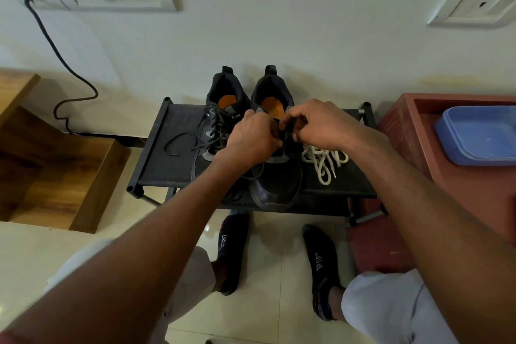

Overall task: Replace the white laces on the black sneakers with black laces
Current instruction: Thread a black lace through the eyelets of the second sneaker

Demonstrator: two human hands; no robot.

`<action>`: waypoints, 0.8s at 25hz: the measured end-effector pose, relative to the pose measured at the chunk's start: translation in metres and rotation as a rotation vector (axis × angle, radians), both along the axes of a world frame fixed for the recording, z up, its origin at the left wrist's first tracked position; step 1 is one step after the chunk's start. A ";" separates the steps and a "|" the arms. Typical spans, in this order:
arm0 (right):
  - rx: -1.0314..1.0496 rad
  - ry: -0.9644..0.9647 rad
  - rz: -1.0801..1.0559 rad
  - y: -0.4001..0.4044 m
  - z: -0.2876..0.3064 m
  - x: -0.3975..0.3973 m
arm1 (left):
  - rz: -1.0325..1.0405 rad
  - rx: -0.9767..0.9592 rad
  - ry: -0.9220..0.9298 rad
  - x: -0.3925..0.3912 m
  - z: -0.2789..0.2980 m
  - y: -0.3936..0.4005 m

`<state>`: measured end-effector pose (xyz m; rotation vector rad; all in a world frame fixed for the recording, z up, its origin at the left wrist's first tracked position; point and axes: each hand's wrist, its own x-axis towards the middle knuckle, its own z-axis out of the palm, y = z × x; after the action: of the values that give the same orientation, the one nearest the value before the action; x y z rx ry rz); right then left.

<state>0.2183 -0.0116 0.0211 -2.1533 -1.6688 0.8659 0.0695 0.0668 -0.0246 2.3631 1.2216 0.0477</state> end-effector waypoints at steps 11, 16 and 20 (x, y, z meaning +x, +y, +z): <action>-0.111 -0.188 -0.160 -0.009 -0.013 -0.002 | -0.080 -0.197 0.006 -0.005 0.010 0.006; -0.090 -0.108 -0.183 -0.009 -0.014 -0.014 | -0.117 -0.177 -0.050 -0.006 0.012 0.007; -0.110 -0.003 -0.250 -0.011 -0.006 -0.013 | -0.127 -0.128 -0.066 -0.010 0.011 0.009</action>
<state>0.2057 -0.0223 0.0154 -2.3724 -1.3425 0.8979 0.0596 0.0762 -0.0133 2.3030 1.0106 0.0052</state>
